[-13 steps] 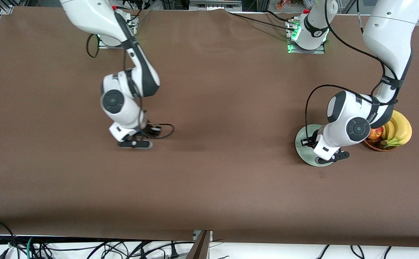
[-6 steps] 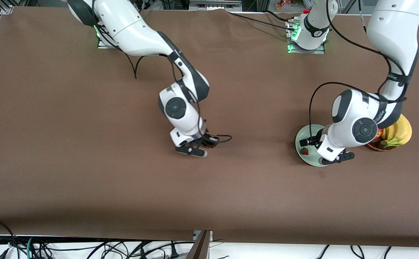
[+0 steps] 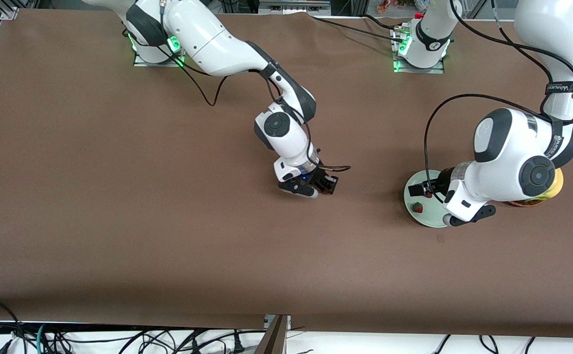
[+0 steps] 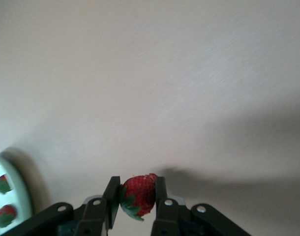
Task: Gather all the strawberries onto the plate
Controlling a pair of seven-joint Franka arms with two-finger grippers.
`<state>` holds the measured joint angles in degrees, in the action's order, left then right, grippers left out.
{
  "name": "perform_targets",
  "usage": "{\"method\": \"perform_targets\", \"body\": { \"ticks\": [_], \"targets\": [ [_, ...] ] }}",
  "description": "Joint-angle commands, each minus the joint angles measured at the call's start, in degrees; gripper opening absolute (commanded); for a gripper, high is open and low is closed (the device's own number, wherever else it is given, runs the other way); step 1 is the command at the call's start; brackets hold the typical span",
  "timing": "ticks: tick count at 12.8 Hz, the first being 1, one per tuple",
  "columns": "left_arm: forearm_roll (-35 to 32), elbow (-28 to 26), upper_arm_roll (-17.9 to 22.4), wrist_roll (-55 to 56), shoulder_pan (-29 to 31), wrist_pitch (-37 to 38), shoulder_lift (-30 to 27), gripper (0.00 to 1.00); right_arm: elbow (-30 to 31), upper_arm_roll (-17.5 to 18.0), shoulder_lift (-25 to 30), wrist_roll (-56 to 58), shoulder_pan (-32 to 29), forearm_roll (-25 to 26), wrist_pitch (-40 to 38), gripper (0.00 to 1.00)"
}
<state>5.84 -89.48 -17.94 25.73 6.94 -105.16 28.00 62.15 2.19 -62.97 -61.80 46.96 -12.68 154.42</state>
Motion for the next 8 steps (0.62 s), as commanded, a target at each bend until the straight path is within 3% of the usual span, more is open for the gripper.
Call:
{"method": "perform_targets", "body": {
  "ticks": [1, 3, 4, 6, 8],
  "targets": [
    [3.5, 2.6, 0.0, 1.9, -0.7, 1.1, 0.9, 1.00, -3.4, -0.4, -2.1, -2.9, 3.1, 0.0, 2.0, 0.37],
    [3.7, 3.3, 0.0, 2.1, -1.4, 1.0, 1.7, 1.00, -3.1, -0.7, -2.1, -3.0, 3.9, 0.5, 2.1, 0.62],
    [3.7, 3.4, 0.0, 2.1, -1.4, 1.0, 1.7, 1.00, -3.1, -0.7, -1.8, -2.8, 3.8, 0.6, 2.0, 0.67],
    [3.7, 3.4, 0.0, 2.1, -1.4, 1.0, 1.6, 1.00, -3.1, -1.6, -1.2, -2.4, 3.3, 0.3, 1.5, 0.67],
    [3.7, 3.3, 0.0, 2.1, -1.7, 1.0, 1.8, 1.00, -3.3, -2.8, 0.3, -1.4, 2.2, 0.4, -3.6, 0.72]
  ]
}}
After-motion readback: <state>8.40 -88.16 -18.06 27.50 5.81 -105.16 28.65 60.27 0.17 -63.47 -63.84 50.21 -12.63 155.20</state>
